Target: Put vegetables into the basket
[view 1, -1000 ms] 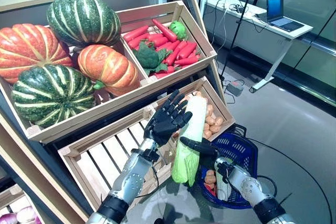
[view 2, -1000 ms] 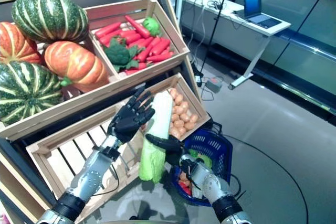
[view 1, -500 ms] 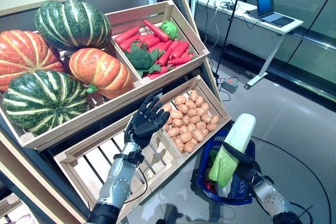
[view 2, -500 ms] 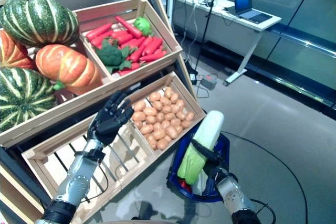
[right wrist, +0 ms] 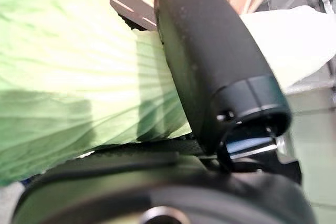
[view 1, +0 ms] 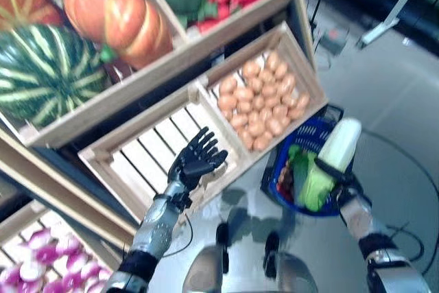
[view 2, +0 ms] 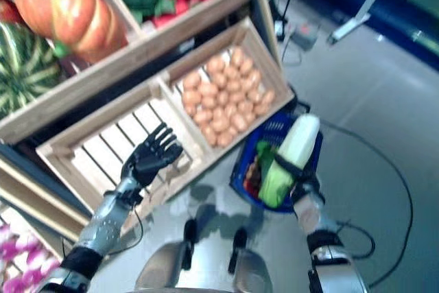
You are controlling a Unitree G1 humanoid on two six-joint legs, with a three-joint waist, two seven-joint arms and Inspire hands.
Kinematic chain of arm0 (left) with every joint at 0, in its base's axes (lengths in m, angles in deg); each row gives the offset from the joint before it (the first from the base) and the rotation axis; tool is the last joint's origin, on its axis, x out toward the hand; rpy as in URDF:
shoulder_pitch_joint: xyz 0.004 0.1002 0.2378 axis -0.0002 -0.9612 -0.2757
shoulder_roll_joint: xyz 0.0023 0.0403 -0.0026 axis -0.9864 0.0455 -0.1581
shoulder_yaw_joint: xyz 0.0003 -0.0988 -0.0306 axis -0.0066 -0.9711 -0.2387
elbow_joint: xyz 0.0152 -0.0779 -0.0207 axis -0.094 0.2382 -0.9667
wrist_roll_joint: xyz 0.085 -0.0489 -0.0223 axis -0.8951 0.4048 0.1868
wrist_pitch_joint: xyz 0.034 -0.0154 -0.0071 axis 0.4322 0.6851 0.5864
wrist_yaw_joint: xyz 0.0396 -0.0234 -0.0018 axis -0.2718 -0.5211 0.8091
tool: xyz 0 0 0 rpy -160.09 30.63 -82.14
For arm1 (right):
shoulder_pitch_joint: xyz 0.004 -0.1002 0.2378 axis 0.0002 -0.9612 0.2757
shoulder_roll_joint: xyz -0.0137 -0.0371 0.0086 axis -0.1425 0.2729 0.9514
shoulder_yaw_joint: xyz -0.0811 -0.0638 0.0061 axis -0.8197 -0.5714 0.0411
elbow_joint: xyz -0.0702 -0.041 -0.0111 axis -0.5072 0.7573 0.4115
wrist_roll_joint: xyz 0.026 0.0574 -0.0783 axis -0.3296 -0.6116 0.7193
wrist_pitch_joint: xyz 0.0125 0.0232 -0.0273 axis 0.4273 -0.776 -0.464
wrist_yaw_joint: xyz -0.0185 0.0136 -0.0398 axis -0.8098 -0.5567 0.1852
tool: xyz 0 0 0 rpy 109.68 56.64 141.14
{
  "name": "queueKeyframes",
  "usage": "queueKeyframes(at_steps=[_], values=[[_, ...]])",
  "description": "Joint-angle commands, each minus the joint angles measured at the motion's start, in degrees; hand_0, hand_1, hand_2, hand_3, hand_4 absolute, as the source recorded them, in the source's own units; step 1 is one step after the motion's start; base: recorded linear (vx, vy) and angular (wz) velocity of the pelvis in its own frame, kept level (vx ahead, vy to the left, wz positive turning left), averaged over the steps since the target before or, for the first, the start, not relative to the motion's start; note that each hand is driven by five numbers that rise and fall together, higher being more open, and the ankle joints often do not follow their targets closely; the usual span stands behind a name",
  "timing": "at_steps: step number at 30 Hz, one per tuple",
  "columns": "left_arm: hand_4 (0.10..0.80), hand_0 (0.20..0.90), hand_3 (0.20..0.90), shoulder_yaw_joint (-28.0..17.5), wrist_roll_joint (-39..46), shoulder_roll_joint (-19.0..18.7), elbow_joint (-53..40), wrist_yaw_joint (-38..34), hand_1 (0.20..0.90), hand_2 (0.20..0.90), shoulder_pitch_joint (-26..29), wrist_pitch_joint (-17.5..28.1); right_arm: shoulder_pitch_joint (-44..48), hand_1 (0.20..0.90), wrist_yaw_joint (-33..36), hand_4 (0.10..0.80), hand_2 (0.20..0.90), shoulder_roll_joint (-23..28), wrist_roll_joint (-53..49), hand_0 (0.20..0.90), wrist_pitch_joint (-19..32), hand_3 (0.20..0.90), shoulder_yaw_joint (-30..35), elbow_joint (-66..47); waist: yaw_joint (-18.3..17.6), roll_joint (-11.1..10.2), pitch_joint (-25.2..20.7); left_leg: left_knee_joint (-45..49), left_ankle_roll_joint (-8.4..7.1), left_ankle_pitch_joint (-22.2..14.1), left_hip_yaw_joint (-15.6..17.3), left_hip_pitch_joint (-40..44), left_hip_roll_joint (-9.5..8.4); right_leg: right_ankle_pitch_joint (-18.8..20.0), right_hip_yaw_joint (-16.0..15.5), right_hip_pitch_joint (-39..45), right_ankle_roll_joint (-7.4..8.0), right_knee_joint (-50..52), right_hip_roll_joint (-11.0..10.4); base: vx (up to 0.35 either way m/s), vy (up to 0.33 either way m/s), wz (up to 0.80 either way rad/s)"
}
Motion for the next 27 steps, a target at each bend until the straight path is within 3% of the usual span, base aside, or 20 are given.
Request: queueKeyframes(at_steps=[1,9,18,27], values=[[0.8,0.9,0.9,0.6,0.5,-0.6,-7.1,0.6,0.9,0.9,1.7,6.9,5.4,0.3,1.8,0.4,0.3,5.5,1.4,0.3,6.5,0.3,-1.0,-2.6,1.3,0.6,0.0,13.1,1.46,-8.6,0.1,-5.6,-1.11,-4.2,-1.3,-5.0,-5.28,13.2,-1.5,-0.099,-0.012,0.17],[0.8,0.9,0.9,2.6,2.0,-0.9,-8.1,-1.1,0.9,0.9,4.0,7.6,15.0,0.3,3.3,0.4,0.3,9.5,4.6,0.3,5.0,0.3,-1.9,2.0,1.8,2.6,2.9,29.6,2.75,-13.5,0.1,-19.3,-2.86,-9.3,-1.6,-18.0,-6.63,30.1,-5.4,-0.1,-0.01,0.12],[0.8,0.9,0.9,4.2,2.7,-1.1,-8.0,-0.9,0.9,0.9,5.0,10.0,20.1,0.3,3.8,0.4,0.3,12.0,5.0,0.3,4.2,0.3,-2.5,7.7,2.5,3.6,4.8,36.7,3.35,-15.1,-0.2,-24.1,-3.17,-10.4,-1.7,-22.4,-7.39,35.7,-5.6,-0.041,-0.019,0.03],[0.8,0.9,0.9,4.0,0.8,-2.4,-9.1,-2.2,0.9,0.9,5.0,12.5,20.2,0.3,4.3,0.4,0.3,12.6,6.1,0.3,4.5,0.3,-2.4,7.0,2.6,3.6,5.8,39.1,3.32,-14.0,-0.3,-24.5,-2.78,-10.6,-1.8,-22.2,-7.76,36.7,-5.2,0.0,0.0,0.0]])
